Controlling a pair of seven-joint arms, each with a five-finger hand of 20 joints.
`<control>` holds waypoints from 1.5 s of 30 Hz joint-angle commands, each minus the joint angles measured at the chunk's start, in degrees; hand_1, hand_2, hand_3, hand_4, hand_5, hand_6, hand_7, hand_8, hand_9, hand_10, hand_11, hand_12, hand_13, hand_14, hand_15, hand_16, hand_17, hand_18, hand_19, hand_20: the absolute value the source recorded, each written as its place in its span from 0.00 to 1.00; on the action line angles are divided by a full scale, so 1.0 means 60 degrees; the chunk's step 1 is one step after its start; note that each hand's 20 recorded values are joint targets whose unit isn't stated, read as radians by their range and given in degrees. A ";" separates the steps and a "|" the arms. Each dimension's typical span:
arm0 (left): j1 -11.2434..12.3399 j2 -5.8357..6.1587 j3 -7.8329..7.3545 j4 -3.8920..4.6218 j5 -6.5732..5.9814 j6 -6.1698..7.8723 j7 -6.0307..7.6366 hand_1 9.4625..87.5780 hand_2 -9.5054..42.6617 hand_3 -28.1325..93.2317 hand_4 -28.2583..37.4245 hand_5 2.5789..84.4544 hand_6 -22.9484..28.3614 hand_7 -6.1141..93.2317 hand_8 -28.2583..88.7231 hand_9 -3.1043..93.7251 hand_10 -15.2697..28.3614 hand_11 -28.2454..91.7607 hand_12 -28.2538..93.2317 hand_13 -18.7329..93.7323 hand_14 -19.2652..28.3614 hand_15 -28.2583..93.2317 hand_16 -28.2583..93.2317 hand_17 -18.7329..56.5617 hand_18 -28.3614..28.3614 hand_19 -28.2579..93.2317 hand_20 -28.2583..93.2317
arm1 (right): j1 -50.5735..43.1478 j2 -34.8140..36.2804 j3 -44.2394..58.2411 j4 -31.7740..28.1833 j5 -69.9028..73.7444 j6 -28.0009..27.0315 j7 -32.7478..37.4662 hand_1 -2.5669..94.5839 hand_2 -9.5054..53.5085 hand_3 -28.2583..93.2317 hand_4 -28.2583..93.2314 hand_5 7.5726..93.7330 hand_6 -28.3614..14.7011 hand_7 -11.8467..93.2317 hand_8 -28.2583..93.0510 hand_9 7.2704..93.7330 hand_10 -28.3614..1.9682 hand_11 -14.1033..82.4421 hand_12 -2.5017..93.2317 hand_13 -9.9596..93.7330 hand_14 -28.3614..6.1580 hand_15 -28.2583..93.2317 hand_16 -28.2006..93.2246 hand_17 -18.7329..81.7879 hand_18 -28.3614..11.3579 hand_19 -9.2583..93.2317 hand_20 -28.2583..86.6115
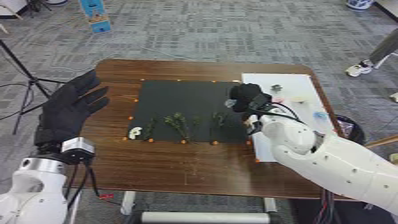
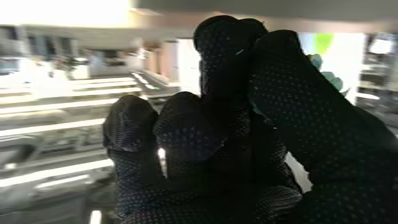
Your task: Arrange flowers
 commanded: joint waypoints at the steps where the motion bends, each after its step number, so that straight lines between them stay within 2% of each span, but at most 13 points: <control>1: -0.0088 0.0019 0.0008 -0.0126 0.0124 -0.0088 -0.0058 0.19 0.04 0.83 0.00 0.39 0.53 0.28 0.15 0.32 0.63 0.44 0.36 0.39 0.72 0.49 0.24 0.15 0.92 0.64 0.35 | 0.1546 -0.2159 -0.1219 0.0525 0.0152 -0.0077 0.0254 0.54 0.01 0.91 0.01 0.75 0.69 0.52 0.24 0.91 0.78 0.36 0.58 0.80 0.63 0.89 0.53 0.60 0.19 1.00 0.72; 4: -0.0539 0.0125 0.0235 0.0091 0.0178 -0.0234 -0.0089 0.19 0.04 0.83 0.00 0.39 0.53 0.28 0.15 0.32 0.63 0.44 0.36 0.39 0.72 0.49 0.24 0.15 0.92 0.64 0.35 | 0.1703 -0.2722 -0.1515 0.1158 0.0313 0.0007 0.0377 0.54 0.01 0.91 0.01 0.75 0.69 0.52 0.24 0.91 0.78 0.36 0.58 0.80 0.63 0.89 0.53 0.60 0.19 1.00 0.72; 5: -0.0656 0.0164 0.0357 0.0138 0.0113 -0.0117 -0.0089 0.19 0.04 0.83 0.00 0.39 0.53 0.28 0.15 0.32 0.63 0.44 0.36 0.39 0.72 0.49 0.24 0.15 0.92 0.64 0.35 | 0.1730 -0.2871 -0.1612 0.1302 0.0286 0.0016 0.0426 0.53 0.01 0.91 0.01 0.75 0.69 0.52 0.24 0.91 0.78 0.36 0.58 0.80 0.63 0.89 0.53 0.60 0.19 1.00 0.73; 6: -0.0753 0.0201 0.0444 0.0186 0.0076 -0.0128 -0.0074 0.19 0.04 0.83 0.00 0.39 0.53 0.28 0.15 0.32 0.63 0.44 0.36 0.39 0.72 0.49 0.24 0.15 0.92 0.64 0.35 | 0.1758 -0.3046 -0.1692 0.1471 0.0253 0.0009 0.0495 0.53 0.01 0.92 0.01 0.75 0.69 0.52 0.24 0.91 0.78 0.36 0.58 0.80 0.63 0.89 0.53 0.60 0.19 1.00 0.73; 9: -0.0920 0.0200 0.0542 0.0253 0.0220 -0.0334 -0.0191 0.19 0.04 0.83 0.00 0.39 0.53 0.28 0.15 0.32 0.63 0.44 0.36 0.39 0.72 0.49 0.24 0.15 0.92 0.64 0.35 | 0.2028 -0.3654 -0.2139 0.2056 0.0363 0.0013 0.0608 0.53 0.00 0.92 0.02 0.75 0.69 0.52 0.24 0.91 0.78 0.36 0.58 0.80 0.63 0.89 0.53 0.61 0.19 1.00 0.73; 12: -0.1455 0.0331 0.0955 0.0479 0.0169 -0.0334 -0.0112 0.19 0.04 0.83 0.00 0.39 0.53 0.28 0.15 0.32 0.63 0.44 0.36 0.39 0.72 0.49 0.24 0.15 0.92 0.64 0.35 | 0.2247 -0.4309 -0.2439 0.2753 0.0347 0.0091 0.0808 0.53 0.00 0.92 0.02 0.76 0.69 0.52 0.24 0.91 0.78 0.37 0.58 0.80 0.63 0.89 0.53 0.61 0.19 1.00 0.73; 14: -0.1587 0.0353 0.1077 0.0473 0.0202 -0.0375 -0.0005 0.19 0.04 0.83 0.00 0.39 0.53 0.28 0.15 0.32 0.63 0.44 0.36 0.39 0.72 0.49 0.24 0.15 0.92 0.64 0.35 | 0.2532 -0.4670 -0.2832 0.3029 0.0441 0.0207 0.1093 0.53 0.00 0.92 0.02 0.76 0.69 0.52 0.24 0.92 0.78 0.36 0.58 0.80 0.63 0.89 0.53 0.61 0.19 1.00 0.73; 17: -0.1910 0.0391 0.1339 0.0560 0.0191 -0.0519 0.0051 0.19 0.04 0.83 0.00 0.39 0.53 0.28 0.15 0.32 0.63 0.44 0.36 0.39 0.72 0.49 0.24 0.15 0.92 0.64 0.35 | 0.2590 -0.5025 -0.3017 0.3307 0.0428 0.0177 0.1348 0.53 0.00 0.92 0.02 0.76 0.69 0.51 0.23 0.92 0.77 0.37 0.58 0.81 0.63 0.89 0.53 0.61 0.19 1.00 0.74; 22: -0.2267 0.0407 0.1636 0.0701 0.0172 -0.0664 0.0049 0.19 0.03 0.83 0.00 0.39 0.53 0.28 0.15 0.32 0.63 0.44 0.36 0.40 0.72 0.49 0.24 0.15 0.92 0.64 0.35 | 0.2634 -0.5494 -0.3239 0.3683 0.0323 0.0310 0.1573 0.53 0.00 0.92 0.03 0.77 0.69 0.51 0.23 0.92 0.77 0.36 0.58 0.81 0.63 0.89 0.53 0.61 0.19 1.00 0.74; 31: -0.2708 0.0489 0.2049 0.0835 0.0166 -0.0571 0.0351 0.19 0.03 0.83 0.00 0.39 0.53 0.28 0.15 0.32 0.63 0.44 0.36 0.40 0.72 0.49 0.24 0.15 0.92 0.64 0.35 | 0.3112 -0.6329 -0.3964 0.4537 0.0535 0.0779 0.1792 0.52 0.00 0.92 0.04 0.77 0.68 0.51 0.23 0.92 0.75 0.37 0.58 0.81 0.62 0.89 0.53 0.61 0.18 1.00 0.74; 33: -0.2839 0.0484 0.2158 0.0850 0.0169 -0.0584 0.0339 0.19 0.03 0.83 0.00 0.39 0.53 0.28 0.15 0.32 0.63 0.44 0.36 0.40 0.71 0.49 0.24 0.15 0.92 0.64 0.35 | 0.3164 -0.6475 -0.4068 0.4728 0.0593 0.0787 0.1722 0.52 0.00 0.92 0.05 0.77 0.68 0.51 0.23 0.92 0.75 0.36 0.58 0.81 0.62 0.89 0.53 0.61 0.18 1.00 0.74; 37: -0.3173 0.0449 0.2433 0.0973 0.0203 -0.0848 0.0219 0.19 0.03 0.83 0.00 0.39 0.53 0.28 0.15 0.32 0.63 0.44 0.36 0.40 0.71 0.49 0.24 0.15 0.92 0.64 0.35 | 0.3138 -0.6528 -0.4076 0.4816 0.0564 0.0732 0.1779 0.52 0.00 0.92 0.05 0.78 0.69 0.51 0.23 0.92 0.75 0.37 0.58 0.81 0.62 0.89 0.53 0.61 0.18 1.00 0.75; 45: -0.3204 0.0410 0.2526 0.0998 0.0161 -0.0859 0.0280 0.19 0.03 0.83 0.00 0.39 0.53 0.28 0.15 0.32 0.63 0.44 0.36 0.40 0.72 0.49 0.24 0.15 0.92 0.64 0.35 | 0.3086 -0.6525 -0.4117 0.4418 0.0329 0.0345 0.1785 0.51 0.00 0.91 0.05 0.75 0.70 0.51 0.23 0.90 0.75 0.36 0.58 0.79 0.61 0.90 0.54 0.60 0.18 1.00 0.75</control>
